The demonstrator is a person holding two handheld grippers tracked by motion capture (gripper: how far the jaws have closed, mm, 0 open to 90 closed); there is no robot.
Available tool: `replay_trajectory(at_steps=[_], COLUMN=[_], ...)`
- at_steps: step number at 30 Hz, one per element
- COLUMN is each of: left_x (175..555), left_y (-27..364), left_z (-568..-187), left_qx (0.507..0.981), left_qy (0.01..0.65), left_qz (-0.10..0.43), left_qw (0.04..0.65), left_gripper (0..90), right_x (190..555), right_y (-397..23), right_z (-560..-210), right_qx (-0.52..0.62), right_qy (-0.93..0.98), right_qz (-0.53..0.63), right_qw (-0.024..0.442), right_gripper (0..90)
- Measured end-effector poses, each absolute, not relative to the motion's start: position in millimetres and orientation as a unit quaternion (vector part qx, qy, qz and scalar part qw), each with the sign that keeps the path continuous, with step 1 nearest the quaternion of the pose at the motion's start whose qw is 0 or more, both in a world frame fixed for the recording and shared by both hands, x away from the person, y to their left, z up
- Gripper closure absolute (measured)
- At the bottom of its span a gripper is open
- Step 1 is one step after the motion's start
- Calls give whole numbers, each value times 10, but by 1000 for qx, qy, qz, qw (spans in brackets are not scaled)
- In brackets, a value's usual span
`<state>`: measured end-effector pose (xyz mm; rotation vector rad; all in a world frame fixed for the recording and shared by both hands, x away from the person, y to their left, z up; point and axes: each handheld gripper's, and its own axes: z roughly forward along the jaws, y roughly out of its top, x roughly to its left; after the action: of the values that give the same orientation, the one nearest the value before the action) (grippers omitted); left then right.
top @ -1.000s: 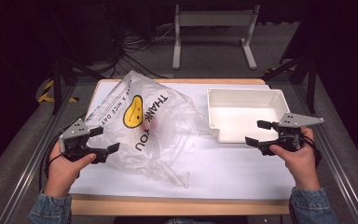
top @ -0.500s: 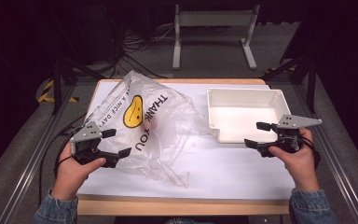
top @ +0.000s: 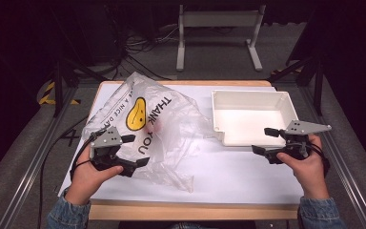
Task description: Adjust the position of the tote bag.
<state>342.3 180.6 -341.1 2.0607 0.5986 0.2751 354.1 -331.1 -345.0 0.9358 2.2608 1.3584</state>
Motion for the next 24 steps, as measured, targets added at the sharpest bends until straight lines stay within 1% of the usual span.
replay_trajectory(at_steps=[24], left_x=[3299], left_y=[1347], left_z=[-3536], left_qx=[872], left_qy=[183], left_qz=[83], left_qw=[447], left_gripper=[110], right_x=[3558], right_y=[-3275], right_z=[-3498], right_qx=[328], right_qy=[802], right_qz=[472], right_qw=[161], right_gripper=[133])
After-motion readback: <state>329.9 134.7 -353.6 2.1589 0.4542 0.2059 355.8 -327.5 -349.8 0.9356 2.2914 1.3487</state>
